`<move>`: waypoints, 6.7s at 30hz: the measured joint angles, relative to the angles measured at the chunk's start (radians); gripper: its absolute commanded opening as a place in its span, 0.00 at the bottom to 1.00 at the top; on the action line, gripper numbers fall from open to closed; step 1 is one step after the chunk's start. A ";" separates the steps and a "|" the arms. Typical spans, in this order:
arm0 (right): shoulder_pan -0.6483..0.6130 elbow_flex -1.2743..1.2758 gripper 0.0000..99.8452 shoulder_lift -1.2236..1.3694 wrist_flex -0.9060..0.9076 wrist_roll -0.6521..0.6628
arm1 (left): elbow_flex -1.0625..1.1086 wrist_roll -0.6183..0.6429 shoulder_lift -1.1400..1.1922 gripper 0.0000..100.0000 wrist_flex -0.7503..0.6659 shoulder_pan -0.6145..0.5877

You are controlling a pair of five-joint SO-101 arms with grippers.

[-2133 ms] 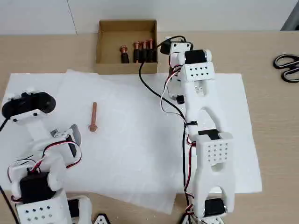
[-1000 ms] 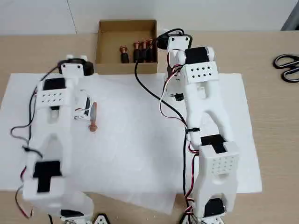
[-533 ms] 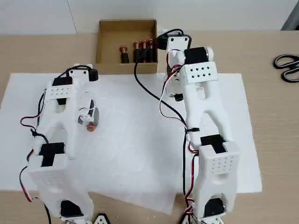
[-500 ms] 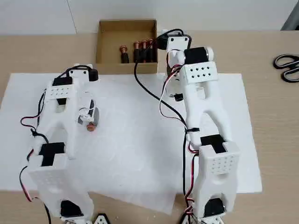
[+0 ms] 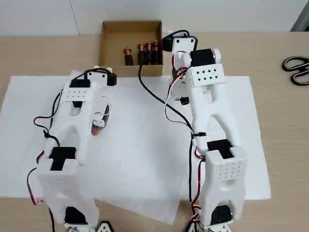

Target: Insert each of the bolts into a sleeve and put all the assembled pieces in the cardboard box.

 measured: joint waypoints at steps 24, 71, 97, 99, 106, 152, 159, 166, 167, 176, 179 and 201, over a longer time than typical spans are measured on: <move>0.000 0.000 0.00 0.000 0.000 0.000 | -0.052 -1.003 -0.370 0.01 0.307 -0.115; 0.000 0.000 0.00 0.000 0.000 0.000 | -0.798 -0.914 0.187 0.15 0.338 -0.072; 0.000 0.000 0.00 0.000 0.000 0.000 | -0.074 0.284 -0.753 0.15 0.342 -0.075; 0.000 0.000 0.00 0.000 0.000 0.000 | 0.040 0.293 -0.758 0.15 0.302 -0.071; 0.000 0.000 0.00 0.000 0.000 0.000 | 0.187 0.634 -0.710 0.15 0.092 -0.058; 0.000 0.005 0.00 0.000 0.000 0.000 | 0.183 1.399 -0.121 0.01 -0.107 0.012; 0.000 0.005 0.00 0.000 0.000 0.000 | 0.169 1.398 -0.123 0.01 -0.101 0.014; 0.000 0.005 0.00 0.000 0.000 0.000 | 0.015 1.197 -0.163 0.01 0.104 0.014; 0.000 0.005 0.00 0.000 0.000 0.000 | -0.014 1.148 -0.173 0.01 0.146 0.012; 0.000 0.005 0.00 0.000 0.000 0.000 | -0.087 0.387 -0.190 0.01 0.305 -0.002; 0.000 0.005 0.00 0.000 0.000 0.000 | -0.087 0.218 -0.190 0.01 0.305 -0.003; 0.000 0.005 0.00 0.000 0.000 0.000 | -0.087 0.057 0.005 0.03 0.146 -0.003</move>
